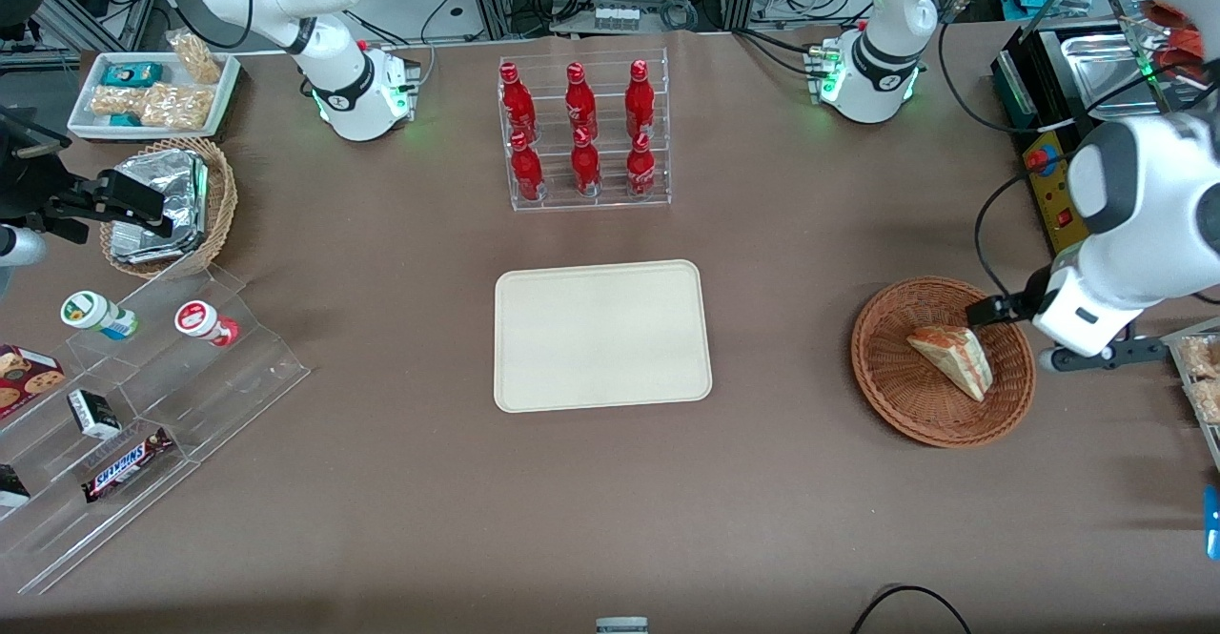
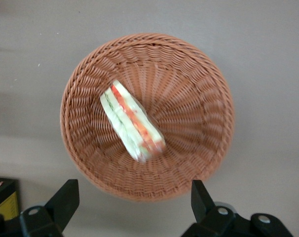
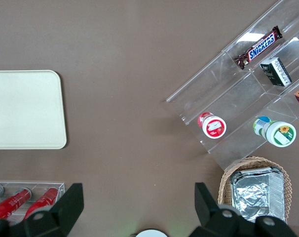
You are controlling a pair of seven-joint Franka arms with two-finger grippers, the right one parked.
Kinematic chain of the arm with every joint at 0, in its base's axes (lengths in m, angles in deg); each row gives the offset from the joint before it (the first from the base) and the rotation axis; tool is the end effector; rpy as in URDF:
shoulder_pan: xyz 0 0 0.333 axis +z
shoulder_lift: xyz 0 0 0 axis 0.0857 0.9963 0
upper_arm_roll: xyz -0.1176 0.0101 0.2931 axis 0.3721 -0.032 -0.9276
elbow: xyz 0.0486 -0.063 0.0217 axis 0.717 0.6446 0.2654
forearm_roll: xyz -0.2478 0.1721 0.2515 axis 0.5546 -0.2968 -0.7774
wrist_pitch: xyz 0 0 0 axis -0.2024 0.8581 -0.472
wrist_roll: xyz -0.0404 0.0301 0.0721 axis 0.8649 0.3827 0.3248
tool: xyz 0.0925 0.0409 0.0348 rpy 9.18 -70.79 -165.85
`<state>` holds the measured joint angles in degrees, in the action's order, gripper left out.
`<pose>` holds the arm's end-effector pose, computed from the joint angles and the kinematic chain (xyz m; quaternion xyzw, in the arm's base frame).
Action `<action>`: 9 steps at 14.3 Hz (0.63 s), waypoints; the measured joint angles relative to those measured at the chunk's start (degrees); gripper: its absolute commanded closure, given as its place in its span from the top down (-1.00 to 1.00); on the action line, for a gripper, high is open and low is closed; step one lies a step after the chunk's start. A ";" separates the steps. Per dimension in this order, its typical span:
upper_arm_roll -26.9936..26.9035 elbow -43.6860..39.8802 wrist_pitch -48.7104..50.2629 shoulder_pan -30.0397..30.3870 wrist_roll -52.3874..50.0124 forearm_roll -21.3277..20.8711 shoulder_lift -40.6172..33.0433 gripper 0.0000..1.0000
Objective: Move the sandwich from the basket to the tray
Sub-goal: 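Move the left gripper down over the sandwich in the wicker basket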
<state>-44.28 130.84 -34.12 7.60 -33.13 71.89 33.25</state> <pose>0.5927 0.0193 0.3820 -0.9973 -0.0631 0.0354 0.0125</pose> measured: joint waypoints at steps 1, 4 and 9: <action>-0.02 1.57 -3.24 0.51 -0.42 0.09 1.00 1.00; -0.05 2.85 -6.98 1.15 -11.24 0.27 3.47 1.00; -0.03 5.24 -14.04 1.33 -35.18 0.27 5.73 1.00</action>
<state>-44.31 136.08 -48.16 8.93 -68.31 72.16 38.98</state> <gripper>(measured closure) 0.000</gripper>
